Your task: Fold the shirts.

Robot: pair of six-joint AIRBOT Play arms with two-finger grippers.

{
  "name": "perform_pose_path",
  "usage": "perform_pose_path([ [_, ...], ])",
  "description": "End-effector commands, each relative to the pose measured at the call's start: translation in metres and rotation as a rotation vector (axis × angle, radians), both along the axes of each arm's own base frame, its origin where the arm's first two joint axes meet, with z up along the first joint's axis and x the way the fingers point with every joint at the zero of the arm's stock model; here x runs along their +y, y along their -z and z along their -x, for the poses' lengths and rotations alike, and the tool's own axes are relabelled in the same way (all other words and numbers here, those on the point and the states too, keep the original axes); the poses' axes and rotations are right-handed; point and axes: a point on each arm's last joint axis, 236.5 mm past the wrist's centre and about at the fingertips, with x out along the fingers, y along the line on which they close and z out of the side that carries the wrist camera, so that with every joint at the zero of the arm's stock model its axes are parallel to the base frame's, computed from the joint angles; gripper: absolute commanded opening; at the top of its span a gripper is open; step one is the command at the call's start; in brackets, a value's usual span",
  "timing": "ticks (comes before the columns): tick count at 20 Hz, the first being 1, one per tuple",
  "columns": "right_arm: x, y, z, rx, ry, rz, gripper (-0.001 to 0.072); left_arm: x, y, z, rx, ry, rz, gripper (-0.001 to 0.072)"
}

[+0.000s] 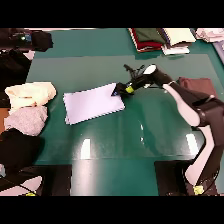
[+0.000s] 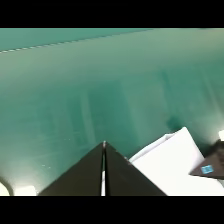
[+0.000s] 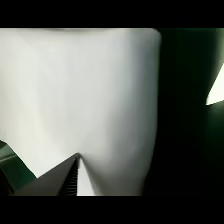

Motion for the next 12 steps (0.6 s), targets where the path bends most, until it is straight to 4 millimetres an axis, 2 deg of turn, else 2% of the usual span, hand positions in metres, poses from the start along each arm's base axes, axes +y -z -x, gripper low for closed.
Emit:
perform_pose_path([
  [1,0.061,0.003,0.008,-0.023,-0.088,-0.078,0.0236,-0.032,0.001,0.007,-0.007,0.072,0.002,0.0021],
  [2,0.072,0.000,0.008,-0.042,-0.110,-0.085,0.0023,-0.041,0.000,0.010,-0.015,0.091,0.005,0.0022],
  [4,0.073,-0.017,-0.005,-0.111,-0.126,-0.078,0.0013,-0.061,-0.003,0.016,-0.026,0.132,0.007,0.0022],
  [6,0.043,-0.044,-0.030,-0.199,-0.113,-0.034,0.0012,-0.080,-0.003,0.024,-0.036,0.175,-0.005,0.0022],
  [7,0.015,-0.059,-0.047,-0.240,-0.082,0.010,0.0012,-0.089,-0.003,0.028,-0.040,0.195,-0.017,0.0021],
  [9,-0.055,-0.088,-0.077,-0.302,0.017,0.100,0.0012,-0.108,-0.002,0.038,-0.047,0.240,-0.036,0.0022],
  [12,-0.196,-0.126,-0.102,-0.355,0.229,0.271,0.0012,-0.130,-0.005,0.049,-0.063,0.287,-0.030,0.0022],
])
